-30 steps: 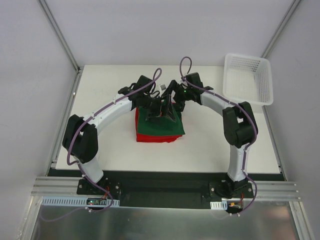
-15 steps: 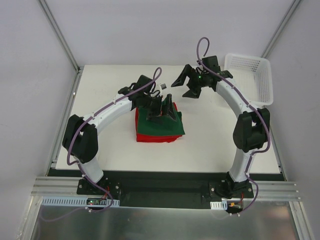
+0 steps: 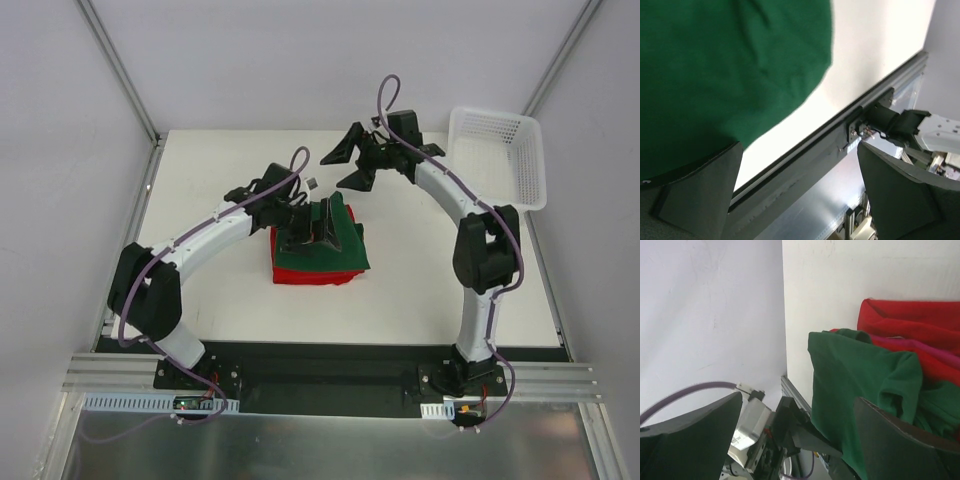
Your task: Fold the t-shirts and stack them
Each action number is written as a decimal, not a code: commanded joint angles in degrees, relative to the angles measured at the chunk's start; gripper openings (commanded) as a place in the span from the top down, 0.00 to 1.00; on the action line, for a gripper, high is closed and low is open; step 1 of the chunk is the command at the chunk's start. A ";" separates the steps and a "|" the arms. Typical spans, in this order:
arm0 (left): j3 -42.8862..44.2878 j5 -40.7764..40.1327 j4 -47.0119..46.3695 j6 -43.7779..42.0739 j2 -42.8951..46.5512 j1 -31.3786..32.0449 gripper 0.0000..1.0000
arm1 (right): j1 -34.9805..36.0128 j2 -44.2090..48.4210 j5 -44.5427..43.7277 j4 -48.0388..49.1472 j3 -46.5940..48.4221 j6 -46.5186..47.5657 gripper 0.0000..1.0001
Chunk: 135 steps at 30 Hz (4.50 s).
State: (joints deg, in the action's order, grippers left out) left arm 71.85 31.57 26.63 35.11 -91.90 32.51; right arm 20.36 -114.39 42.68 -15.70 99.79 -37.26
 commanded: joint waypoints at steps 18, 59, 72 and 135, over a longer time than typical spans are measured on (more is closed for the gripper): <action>9.44 10.18 -0.27 -7.52 -9.52 -11.86 0.01 | 0.92 -0.84 -2.68 -16.18 1.12 13.17 0.04; 14.37 6.58 0.09 -10.33 -12.07 -15.81 0.02 | 1.61 6.82 2.67 -3.12 -11.63 6.41 0.04; 10.24 6.14 -0.26 -10.07 -10.94 -16.34 0.02 | 1.88 3.21 -0.66 -7.76 -10.66 13.87 0.04; -14.90 -22.17 21.27 -12.17 18.25 -23.90 0.01 | 23.68 -9.72 -53.84 -61.56 29.94 12.56 0.04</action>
State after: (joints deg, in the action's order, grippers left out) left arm 57.34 7.73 47.29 24.10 -75.66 8.56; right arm 45.87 -130.39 -11.40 -74.43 130.69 -21.37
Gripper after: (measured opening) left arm 0.993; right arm 0.962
